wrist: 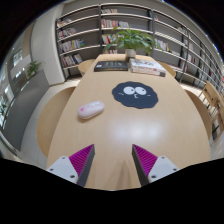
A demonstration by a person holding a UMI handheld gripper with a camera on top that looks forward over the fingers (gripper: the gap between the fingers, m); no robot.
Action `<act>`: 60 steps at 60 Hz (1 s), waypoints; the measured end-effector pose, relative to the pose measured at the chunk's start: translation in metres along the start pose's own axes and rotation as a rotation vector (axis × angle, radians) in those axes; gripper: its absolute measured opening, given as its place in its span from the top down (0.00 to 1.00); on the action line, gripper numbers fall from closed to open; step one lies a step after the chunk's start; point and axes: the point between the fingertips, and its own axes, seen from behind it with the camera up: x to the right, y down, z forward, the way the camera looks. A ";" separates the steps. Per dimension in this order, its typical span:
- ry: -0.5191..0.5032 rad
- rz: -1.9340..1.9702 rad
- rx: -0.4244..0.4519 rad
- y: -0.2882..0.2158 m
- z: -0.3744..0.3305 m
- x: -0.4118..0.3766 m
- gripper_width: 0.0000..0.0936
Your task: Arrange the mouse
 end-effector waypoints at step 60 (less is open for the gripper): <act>-0.047 -0.082 -0.093 -0.116 0.161 -0.124 0.61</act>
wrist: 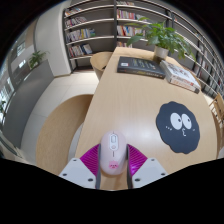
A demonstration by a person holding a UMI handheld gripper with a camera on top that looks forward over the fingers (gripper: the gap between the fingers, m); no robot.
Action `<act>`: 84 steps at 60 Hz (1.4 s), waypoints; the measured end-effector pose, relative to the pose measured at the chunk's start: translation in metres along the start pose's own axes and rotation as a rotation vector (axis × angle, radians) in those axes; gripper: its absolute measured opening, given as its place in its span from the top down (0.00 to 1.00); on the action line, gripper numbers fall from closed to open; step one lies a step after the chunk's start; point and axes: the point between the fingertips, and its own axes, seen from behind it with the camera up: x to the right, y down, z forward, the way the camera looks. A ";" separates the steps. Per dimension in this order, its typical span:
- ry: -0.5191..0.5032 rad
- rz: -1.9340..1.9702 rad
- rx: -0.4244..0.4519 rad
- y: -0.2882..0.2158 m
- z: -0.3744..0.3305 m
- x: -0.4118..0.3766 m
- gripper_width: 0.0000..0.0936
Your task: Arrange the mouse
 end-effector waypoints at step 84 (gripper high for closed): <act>0.081 0.070 0.015 -0.054 0.015 0.250 0.28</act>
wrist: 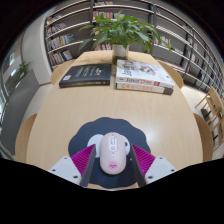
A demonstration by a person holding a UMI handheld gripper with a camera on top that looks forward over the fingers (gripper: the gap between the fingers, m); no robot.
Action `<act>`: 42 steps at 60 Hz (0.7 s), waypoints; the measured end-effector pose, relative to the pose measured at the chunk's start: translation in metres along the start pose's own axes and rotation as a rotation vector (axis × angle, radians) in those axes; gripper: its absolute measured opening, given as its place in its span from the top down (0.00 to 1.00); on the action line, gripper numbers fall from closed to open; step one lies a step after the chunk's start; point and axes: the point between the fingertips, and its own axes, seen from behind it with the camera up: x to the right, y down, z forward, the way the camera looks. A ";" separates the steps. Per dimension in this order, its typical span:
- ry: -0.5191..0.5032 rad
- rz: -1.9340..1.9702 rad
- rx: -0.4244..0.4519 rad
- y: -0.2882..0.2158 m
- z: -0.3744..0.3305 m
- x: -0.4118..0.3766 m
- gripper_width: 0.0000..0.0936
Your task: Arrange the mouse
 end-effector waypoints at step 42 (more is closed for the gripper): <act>0.023 0.038 0.308 0.004 -0.290 -0.030 0.26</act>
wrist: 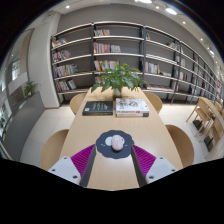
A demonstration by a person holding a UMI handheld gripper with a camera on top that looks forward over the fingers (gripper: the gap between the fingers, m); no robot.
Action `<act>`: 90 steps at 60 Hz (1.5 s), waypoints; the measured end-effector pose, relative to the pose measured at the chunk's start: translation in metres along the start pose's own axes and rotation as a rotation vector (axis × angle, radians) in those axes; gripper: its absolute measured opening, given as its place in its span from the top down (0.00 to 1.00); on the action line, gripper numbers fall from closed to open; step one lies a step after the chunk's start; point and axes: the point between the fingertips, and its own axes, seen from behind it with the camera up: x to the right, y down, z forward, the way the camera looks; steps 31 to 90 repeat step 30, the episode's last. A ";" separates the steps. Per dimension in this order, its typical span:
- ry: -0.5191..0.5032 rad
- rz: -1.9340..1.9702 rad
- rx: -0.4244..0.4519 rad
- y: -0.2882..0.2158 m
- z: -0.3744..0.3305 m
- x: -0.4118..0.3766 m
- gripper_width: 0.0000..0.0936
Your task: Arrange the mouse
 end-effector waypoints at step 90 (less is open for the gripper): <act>0.032 -0.017 -0.012 0.049 -0.056 0.011 0.26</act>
